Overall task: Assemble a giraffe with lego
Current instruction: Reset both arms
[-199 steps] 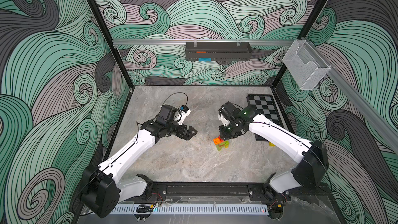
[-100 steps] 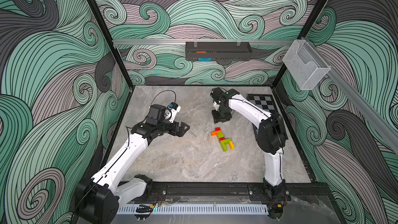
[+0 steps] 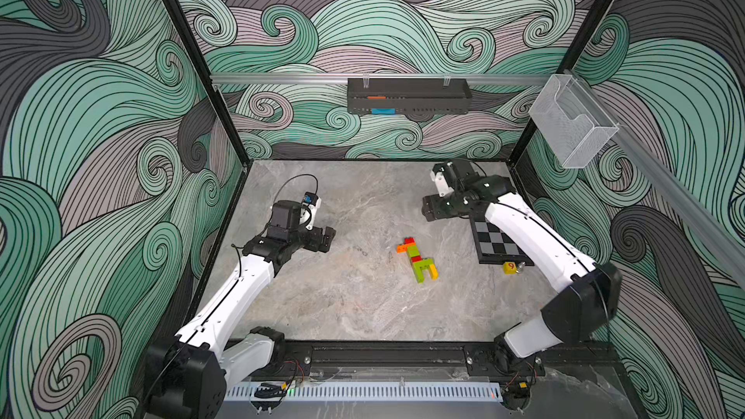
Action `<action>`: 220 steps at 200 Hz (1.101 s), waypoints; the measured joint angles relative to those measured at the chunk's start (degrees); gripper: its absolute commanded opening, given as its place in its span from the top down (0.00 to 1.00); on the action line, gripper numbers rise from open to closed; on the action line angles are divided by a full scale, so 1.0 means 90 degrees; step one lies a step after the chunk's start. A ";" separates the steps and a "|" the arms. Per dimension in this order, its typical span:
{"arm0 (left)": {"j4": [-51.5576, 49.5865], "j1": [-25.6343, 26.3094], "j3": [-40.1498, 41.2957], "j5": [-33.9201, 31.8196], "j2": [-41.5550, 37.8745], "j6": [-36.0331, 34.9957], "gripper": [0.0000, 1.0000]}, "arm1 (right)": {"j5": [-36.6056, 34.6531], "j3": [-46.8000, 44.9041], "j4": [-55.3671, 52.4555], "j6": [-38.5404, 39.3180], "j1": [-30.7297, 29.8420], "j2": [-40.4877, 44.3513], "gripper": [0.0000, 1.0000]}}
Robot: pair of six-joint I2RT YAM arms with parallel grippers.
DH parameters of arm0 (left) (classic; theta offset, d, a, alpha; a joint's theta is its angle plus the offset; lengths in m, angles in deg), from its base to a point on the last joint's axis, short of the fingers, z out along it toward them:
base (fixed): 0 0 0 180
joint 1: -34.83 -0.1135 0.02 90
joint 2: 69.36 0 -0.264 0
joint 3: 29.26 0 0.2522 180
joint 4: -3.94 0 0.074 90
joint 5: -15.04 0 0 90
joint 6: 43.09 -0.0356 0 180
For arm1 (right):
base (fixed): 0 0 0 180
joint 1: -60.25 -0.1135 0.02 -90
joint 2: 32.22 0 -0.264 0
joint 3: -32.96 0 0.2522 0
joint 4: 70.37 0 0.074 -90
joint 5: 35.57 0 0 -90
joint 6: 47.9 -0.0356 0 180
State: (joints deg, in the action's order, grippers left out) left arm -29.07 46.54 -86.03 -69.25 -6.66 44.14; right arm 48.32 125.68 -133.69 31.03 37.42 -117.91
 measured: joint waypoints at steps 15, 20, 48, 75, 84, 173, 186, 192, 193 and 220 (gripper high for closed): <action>0.0471 -0.0352 0.0347 -0.0214 0.0100 -0.0143 0.01 | -0.0197 -0.0984 0.0699 0.0255 0.0257 0.0372 0.05; 0.0658 -0.0488 0.0454 -0.0253 0.0155 -0.0185 0.01 | -0.0270 -0.1277 0.0940 0.0367 0.0311 0.0466 0.04; 0.1763 -0.1513 0.0869 -0.0100 0.0736 -0.0177 0.01 | -0.0600 -0.2890 0.2594 0.0882 0.0648 0.1222 0.01; 0.2929 -0.2174 0.1146 0.0136 0.1341 -0.0102 0.01 | -0.0843 -0.4347 0.4529 0.1333 0.1095 0.1967 0.01; 0.3279 -0.2220 0.1219 0.0197 0.1481 -0.0070 0.01 | -0.0891 -0.4714 0.5115 0.1443 0.1243 0.2025 0.01; 0.6319 -0.2237 0.2093 0.0444 0.2688 0.0427 0.01 | -0.0942 -0.6045 0.9471 0.1603 0.1926 0.0459 0.01; 0.6285 -0.2200 0.2096 0.0430 0.2849 0.0430 0.02 | -0.0840 -0.6341 1.0518 0.1620 0.1933 -0.0022 0.01; 0.6288 -0.2193 0.2096 0.0427 0.2849 0.0430 0.01 | -0.0811 -0.6501 1.0948 0.1622 0.1933 -0.0257 0.01; 0.6300 -0.2191 0.2096 0.0423 0.2846 0.0430 0.01 | -0.0809 -0.6523 1.0989 0.1622 0.1933 -0.0287 0.01; 0.6411 -0.2113 0.2016 0.0386 0.2844 0.0427 0.01 | -0.0661 -0.6800 1.1215 0.1586 0.2011 -0.0483 0.01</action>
State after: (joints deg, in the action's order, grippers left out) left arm 28.63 27.52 -67.89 -65.77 18.93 47.99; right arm 42.38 64.48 -32.75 45.31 55.52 -122.26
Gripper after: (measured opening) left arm 0.987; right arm 0.992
